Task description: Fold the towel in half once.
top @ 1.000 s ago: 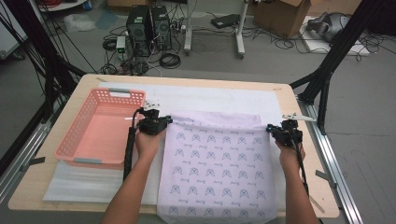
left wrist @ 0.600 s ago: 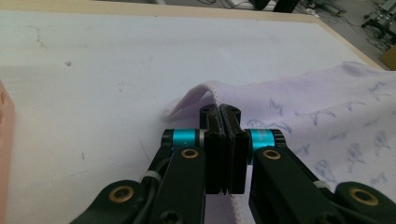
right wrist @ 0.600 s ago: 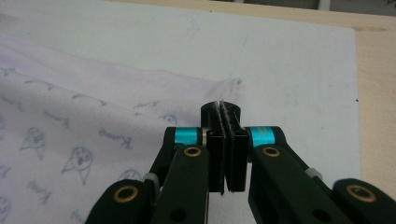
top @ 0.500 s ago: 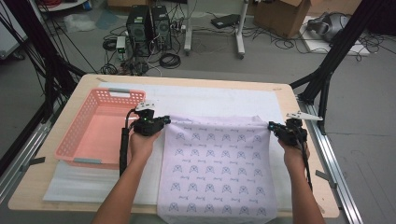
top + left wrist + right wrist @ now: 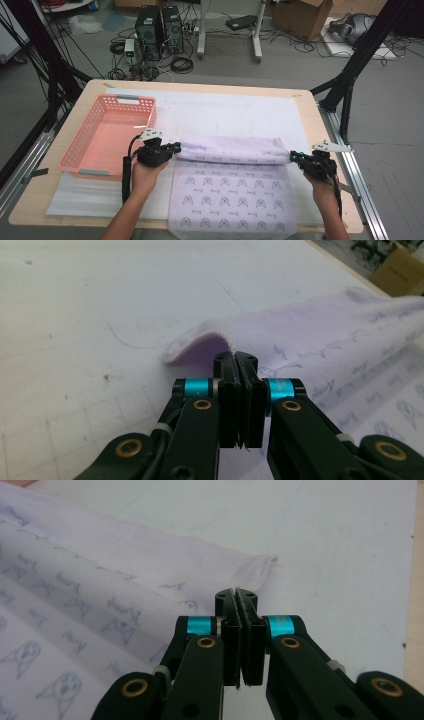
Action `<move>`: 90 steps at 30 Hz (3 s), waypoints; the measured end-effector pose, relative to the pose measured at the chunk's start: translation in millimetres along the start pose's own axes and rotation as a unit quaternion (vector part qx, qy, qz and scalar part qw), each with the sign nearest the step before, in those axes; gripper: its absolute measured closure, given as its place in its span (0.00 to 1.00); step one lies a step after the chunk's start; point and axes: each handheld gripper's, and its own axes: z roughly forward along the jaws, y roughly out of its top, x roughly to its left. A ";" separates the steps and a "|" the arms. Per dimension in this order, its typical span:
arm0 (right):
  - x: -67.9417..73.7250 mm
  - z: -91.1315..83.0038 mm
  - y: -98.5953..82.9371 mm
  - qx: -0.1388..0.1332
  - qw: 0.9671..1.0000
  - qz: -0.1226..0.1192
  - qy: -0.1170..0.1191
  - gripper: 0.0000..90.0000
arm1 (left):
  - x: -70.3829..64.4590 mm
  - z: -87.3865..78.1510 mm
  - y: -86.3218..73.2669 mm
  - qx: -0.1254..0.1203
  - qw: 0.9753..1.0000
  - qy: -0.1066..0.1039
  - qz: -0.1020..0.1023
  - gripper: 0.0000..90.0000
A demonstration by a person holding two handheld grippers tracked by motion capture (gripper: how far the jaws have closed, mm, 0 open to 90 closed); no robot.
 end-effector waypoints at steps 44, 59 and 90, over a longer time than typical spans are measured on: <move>16.6 52.5 2.7 0.086 0.995 -0.032 -0.026 0.92 | -5.8 36.5 -22.3 0.045 0.998 0.035 0.016 0.97; 18.3 9.2 -2.4 0.017 0.999 -0.031 -0.002 0.91 | -20.7 -3.0 -19.6 -0.014 0.999 -0.008 0.045 0.96; 50.0 -46.3 -63.7 0.065 0.994 -0.049 0.074 0.85 | -33.9 -56.7 -75.3 0.018 0.999 -0.015 0.047 0.71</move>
